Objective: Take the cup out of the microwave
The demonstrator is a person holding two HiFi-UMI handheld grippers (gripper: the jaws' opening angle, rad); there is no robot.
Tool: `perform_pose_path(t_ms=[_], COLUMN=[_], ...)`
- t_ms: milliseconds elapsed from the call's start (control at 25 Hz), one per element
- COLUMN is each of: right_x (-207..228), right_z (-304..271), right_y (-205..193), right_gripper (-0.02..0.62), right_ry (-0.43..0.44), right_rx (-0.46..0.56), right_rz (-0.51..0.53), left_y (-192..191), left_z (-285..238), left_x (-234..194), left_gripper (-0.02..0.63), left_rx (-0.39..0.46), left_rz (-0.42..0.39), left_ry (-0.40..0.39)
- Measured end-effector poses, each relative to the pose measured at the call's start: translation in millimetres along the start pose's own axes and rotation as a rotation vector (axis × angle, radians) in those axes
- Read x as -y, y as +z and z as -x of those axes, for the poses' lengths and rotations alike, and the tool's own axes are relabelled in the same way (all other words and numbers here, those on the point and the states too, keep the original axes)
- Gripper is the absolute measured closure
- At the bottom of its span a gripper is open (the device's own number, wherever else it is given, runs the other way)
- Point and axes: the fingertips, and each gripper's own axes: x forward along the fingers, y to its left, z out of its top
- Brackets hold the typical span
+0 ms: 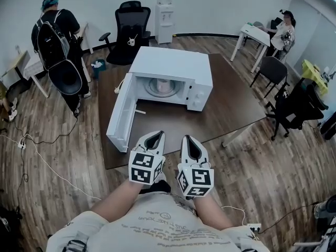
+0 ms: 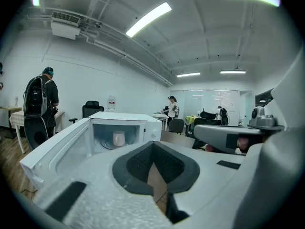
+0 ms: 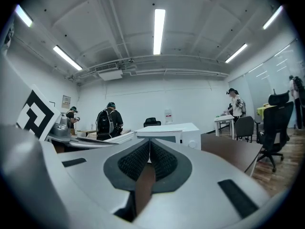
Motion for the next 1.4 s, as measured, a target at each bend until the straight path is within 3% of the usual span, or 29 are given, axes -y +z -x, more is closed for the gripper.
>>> perform_pose_path(t_ms=[760, 1400], right_x=[44.8, 68.9], right_z=[-160.2, -229.4], right_y=[12.5, -25.2], right_gripper=[0.578, 0.578], right_ry=[0.069, 0.061], right_rx=[-0.067, -0.196], right_rz=[0.0, -0.019], left_y=[36.2, 3.5], left_z=[-136.1, -208.9], left_x=[-88.4, -140.8], left_gripper=[0.595, 0.594], left_rx=[-0.035, -0.092], left_rz=[0.038, 0.082], left_ry=[0.056, 0.076])
